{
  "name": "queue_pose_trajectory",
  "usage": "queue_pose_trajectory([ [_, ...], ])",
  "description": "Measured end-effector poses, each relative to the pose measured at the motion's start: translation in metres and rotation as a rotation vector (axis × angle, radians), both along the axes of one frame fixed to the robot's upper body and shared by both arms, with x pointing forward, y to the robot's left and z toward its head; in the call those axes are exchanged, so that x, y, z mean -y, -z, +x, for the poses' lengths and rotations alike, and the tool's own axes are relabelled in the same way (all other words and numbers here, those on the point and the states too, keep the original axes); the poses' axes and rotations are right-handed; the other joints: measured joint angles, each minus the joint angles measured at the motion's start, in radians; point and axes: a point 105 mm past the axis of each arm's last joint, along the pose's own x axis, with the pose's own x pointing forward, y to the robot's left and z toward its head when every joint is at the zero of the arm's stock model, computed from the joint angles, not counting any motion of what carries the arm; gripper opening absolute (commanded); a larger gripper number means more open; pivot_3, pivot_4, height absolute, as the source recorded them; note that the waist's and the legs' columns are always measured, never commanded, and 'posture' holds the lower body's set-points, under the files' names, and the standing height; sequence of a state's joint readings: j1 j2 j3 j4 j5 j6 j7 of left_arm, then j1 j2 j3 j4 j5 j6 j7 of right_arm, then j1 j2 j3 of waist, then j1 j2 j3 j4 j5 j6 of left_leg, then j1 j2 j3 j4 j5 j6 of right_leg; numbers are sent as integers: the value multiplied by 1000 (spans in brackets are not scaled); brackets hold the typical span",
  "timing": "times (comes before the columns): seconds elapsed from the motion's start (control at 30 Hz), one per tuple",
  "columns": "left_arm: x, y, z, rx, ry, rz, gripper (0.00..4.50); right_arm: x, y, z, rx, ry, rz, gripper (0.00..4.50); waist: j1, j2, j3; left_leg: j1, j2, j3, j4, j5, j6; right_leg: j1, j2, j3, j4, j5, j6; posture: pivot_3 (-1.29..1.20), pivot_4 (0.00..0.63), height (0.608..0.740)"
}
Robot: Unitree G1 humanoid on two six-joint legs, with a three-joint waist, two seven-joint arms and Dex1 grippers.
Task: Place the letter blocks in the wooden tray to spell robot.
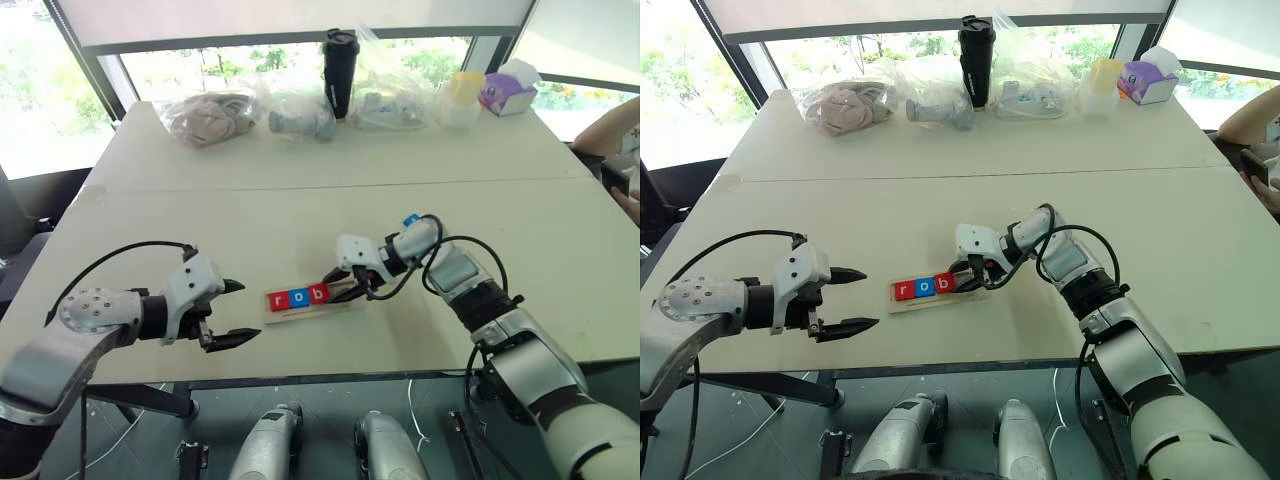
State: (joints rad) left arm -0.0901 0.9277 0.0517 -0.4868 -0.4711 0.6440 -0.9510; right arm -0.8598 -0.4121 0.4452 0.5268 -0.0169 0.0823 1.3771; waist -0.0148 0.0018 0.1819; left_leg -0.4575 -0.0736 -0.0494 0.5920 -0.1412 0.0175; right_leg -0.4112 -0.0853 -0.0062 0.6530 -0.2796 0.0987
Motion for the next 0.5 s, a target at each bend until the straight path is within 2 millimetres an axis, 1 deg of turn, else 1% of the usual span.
queue_pose_trajectory([
  [0.2,1,-1,1,9,-2,-7,4500,-3,0,-1,-17,13,2,1097,0,0,0,0,0,0,0,0,0,0,0,0,0,0,0,0,150,740],
  [0.5,2,-4,6,26,-7,-16,4500,-6,1,-7,-32,12,8,1097,0,0,0,0,0,0,0,0,0,0,0,0,0,0,0,0,150,740],
])
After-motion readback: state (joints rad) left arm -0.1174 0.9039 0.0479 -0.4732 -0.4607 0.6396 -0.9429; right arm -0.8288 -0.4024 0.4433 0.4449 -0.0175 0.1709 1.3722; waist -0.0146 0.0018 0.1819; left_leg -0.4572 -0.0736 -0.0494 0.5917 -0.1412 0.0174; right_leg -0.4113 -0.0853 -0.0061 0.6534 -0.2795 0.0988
